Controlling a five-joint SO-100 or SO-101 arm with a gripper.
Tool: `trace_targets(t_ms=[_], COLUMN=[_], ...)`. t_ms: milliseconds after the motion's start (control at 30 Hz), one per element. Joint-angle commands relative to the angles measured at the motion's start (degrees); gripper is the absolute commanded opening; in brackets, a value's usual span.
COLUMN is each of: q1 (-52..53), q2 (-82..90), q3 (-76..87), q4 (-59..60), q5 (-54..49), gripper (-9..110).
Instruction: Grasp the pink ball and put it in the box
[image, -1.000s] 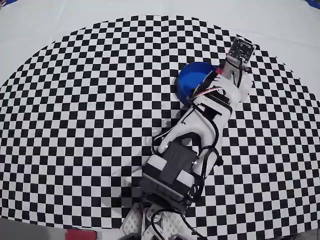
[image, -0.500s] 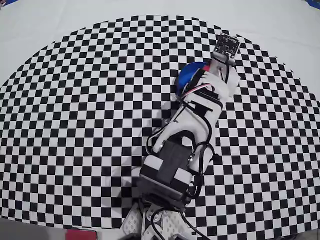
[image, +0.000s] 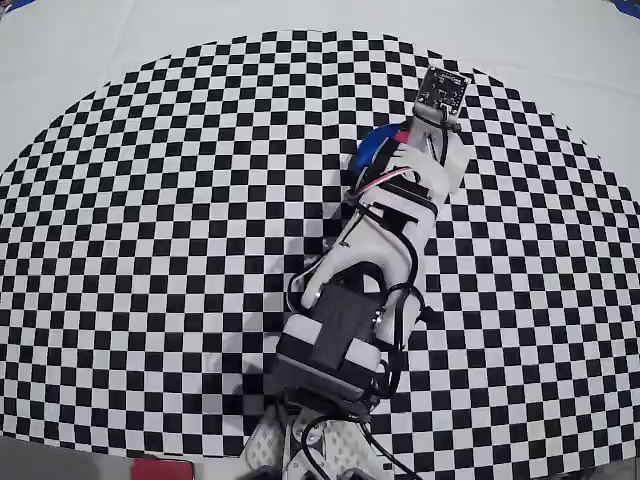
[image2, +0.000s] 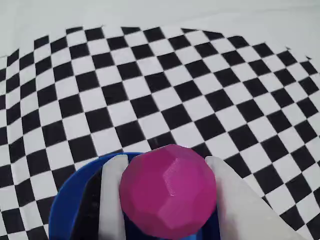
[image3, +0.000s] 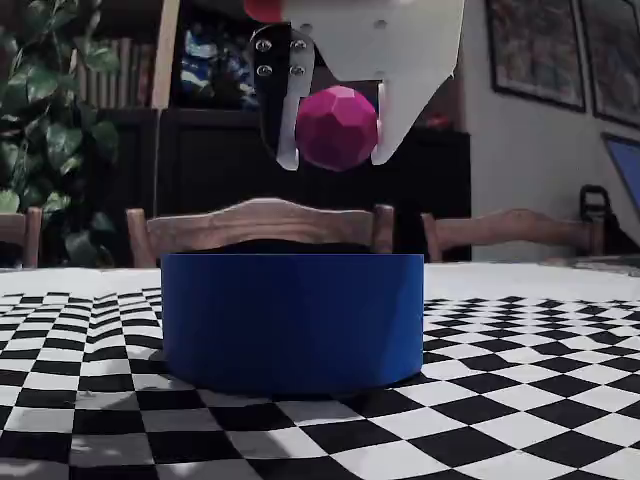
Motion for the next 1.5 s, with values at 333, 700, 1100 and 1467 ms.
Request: trace_targets(t_ms=[333, 700, 1100, 1467], q1=[-2.5, -2.5, -2.8, -2.8], q2=[3.3, 3.0, 2.9, 3.1], q3=[0.0, 1.6, 3.0, 4.7], q4=[-1.0, -1.0, -1.4, -1.7], q5=[0.1, 0.1, 0.2, 0.3], gripper=[0, 0, 0, 0])
